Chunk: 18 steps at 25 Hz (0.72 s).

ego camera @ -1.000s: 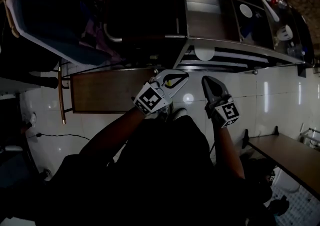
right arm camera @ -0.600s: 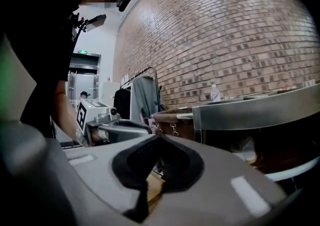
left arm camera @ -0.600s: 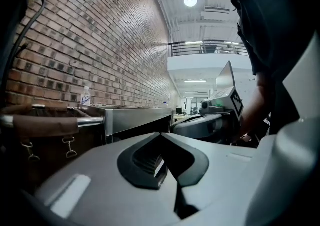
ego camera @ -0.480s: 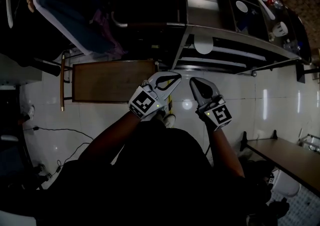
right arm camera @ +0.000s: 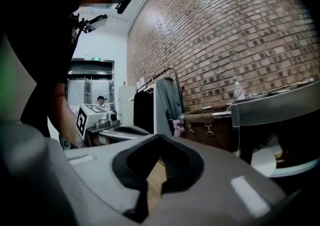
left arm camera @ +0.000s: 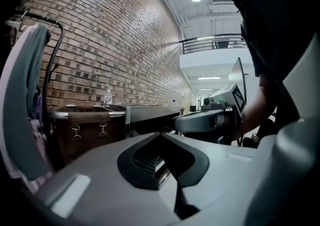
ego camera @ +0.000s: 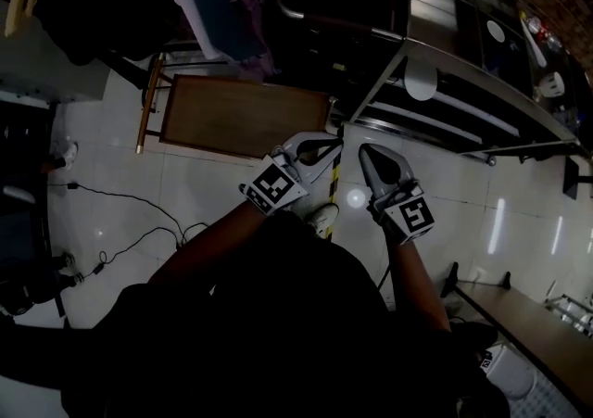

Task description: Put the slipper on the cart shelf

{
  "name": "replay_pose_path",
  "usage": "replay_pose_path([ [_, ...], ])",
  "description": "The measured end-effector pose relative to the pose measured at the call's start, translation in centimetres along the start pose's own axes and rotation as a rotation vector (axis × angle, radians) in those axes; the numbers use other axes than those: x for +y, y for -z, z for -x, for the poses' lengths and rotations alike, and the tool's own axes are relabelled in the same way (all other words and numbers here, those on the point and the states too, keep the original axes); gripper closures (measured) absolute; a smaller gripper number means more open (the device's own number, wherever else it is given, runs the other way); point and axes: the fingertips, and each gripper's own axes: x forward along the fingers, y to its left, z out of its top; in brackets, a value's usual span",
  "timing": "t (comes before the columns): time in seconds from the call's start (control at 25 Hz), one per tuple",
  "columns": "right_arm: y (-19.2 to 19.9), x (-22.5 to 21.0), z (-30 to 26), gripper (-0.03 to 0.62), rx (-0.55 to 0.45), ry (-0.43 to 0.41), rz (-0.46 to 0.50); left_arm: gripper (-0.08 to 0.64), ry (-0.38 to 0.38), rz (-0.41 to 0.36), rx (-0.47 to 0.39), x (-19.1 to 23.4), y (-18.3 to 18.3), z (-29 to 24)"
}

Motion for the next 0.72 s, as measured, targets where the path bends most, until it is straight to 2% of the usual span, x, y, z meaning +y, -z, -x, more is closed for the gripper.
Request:
replay_pose_path([
  [0.28,0.3,5.3,-5.7,0.591,0.020,-0.051,0.000,0.558,-0.009,-0.006,0.008,3.2,0.5,5.9],
  [0.56,-0.8,8.2,-10.4,0.592,0.010,-0.021,0.005,0.558,-0.011,-0.004,-0.015,6.9,0.5,11.1],
  [0.72,-0.8,9.0,-11.8,0.592,0.033,-0.015,0.067,0.558,-0.016,0.009,-0.035,8.0,0.3,12.0],
])
